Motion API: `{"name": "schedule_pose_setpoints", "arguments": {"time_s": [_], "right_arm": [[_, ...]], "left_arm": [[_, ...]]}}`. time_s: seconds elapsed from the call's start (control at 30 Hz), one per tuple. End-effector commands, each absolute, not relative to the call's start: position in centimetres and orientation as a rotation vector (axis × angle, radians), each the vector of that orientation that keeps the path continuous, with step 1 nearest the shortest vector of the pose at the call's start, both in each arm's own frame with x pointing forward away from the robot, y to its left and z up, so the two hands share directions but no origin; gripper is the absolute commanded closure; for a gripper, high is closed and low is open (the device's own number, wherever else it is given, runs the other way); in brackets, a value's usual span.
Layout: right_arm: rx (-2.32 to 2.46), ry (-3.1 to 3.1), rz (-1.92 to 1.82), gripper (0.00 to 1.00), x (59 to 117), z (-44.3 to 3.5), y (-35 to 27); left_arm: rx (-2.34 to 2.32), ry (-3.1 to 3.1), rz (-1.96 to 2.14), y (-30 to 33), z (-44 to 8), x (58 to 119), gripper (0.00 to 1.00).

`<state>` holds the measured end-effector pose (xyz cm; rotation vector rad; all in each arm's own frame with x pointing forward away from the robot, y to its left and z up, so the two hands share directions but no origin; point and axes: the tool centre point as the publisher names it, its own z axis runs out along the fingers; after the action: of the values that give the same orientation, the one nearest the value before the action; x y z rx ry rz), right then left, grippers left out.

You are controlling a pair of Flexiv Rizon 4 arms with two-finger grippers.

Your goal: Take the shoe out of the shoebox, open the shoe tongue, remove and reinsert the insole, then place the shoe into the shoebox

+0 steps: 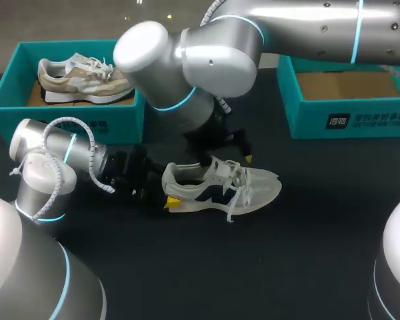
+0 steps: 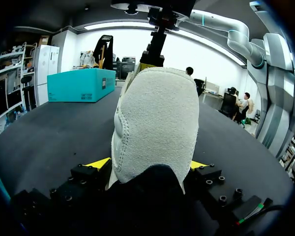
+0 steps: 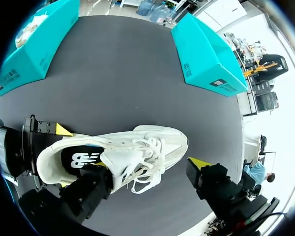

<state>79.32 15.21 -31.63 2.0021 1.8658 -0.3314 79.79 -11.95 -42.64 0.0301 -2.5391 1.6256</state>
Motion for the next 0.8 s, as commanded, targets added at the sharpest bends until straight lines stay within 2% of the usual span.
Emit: {"name": "schedule_pose_setpoints", "arguments": {"time_s": [0.03, 0.1, 0.17, 0.67, 0.77, 0.8], "right_arm": [[2.043, 1.903, -0.279, 0.60, 79.2, -31.5, 14.6], [2.083, 1.923, -0.255, 0.65, 79.3, -31.7, 14.6], [2.155, 1.959, -0.214, 0.65, 79.4, -32.0, 14.4], [2.257, 1.927, -0.226, 0.59, 79.0, -31.9, 12.5], [2.273, 1.921, -0.219, 0.64, 79.0, -31.8, 12.4], [2.285, 1.918, -0.208, 0.70, 79.0, -31.8, 12.3]], "left_arm": [[0.030, -2.539, 1.623, -11.9, -43.0, 80.0, 1.00], [0.030, -2.539, 1.623, -11.9, -43.0, 80.0, 1.00], [0.030, -2.539, 1.623, -11.9, -43.0, 80.0, 1.00], [0.030, -2.539, 1.623, -11.9, -43.0, 80.0, 1.00], [0.030, -2.539, 1.623, -11.9, -43.0, 80.0, 1.00], [0.030, -2.539, 1.623, -11.9, -43.0, 80.0, 1.00]]}}
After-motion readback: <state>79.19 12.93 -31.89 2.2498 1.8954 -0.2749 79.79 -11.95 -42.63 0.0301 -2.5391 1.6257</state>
